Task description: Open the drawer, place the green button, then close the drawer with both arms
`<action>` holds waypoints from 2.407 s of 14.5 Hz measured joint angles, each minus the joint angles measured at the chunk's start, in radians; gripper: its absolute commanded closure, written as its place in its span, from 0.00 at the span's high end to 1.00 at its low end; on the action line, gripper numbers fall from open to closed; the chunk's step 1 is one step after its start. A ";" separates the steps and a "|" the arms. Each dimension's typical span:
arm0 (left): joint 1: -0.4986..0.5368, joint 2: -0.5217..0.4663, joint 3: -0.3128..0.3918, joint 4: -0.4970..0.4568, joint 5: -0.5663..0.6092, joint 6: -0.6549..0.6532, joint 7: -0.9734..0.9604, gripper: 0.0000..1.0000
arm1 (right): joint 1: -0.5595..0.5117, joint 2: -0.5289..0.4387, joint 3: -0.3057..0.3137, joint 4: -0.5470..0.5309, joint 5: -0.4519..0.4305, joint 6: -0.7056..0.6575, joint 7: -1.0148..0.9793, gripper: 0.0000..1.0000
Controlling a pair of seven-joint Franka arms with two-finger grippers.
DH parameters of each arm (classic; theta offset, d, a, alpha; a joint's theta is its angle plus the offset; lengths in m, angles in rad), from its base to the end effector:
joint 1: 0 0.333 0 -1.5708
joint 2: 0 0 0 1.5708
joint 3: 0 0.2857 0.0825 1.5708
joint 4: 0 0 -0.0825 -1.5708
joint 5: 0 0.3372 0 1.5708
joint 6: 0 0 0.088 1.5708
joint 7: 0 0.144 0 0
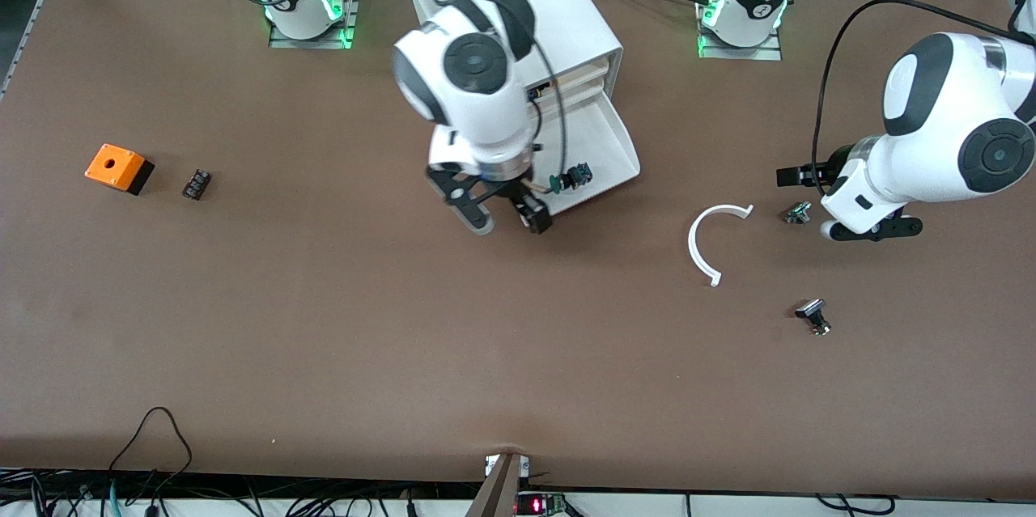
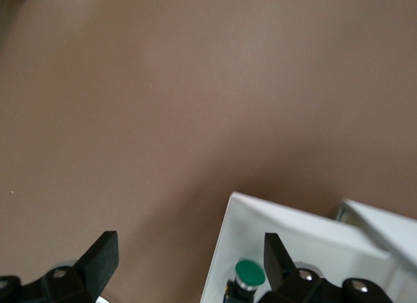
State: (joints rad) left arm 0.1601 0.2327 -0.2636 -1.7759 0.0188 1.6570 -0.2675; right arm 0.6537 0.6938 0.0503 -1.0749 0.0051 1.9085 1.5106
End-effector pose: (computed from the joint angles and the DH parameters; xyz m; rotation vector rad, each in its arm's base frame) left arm 0.5173 -0.0459 0.3621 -3.0644 -0.2387 0.5361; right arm 0.5396 0.4461 0.3846 -2.7496 1.1981 -0.0458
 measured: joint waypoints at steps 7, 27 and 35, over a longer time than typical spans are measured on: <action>-0.064 0.087 -0.132 -0.199 -0.024 0.408 -0.388 0.99 | -0.139 -0.050 0.000 0.000 0.018 -0.086 -0.389 0.99; -0.279 0.336 -0.338 -0.203 0.003 0.776 -0.951 0.99 | -0.647 -0.534 0.029 -0.478 0.006 -0.174 -1.310 0.99; -0.284 0.357 -0.419 -0.205 -0.004 0.679 -0.991 0.99 | -0.690 -0.658 0.023 -0.588 0.004 -0.183 -1.388 0.99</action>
State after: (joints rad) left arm -0.1243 0.5893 -0.6827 -1.9814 0.0146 2.3361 -1.2590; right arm -0.0365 0.0360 0.0736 -1.6627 0.0088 1.7259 0.1231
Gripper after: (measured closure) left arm 0.004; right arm 0.004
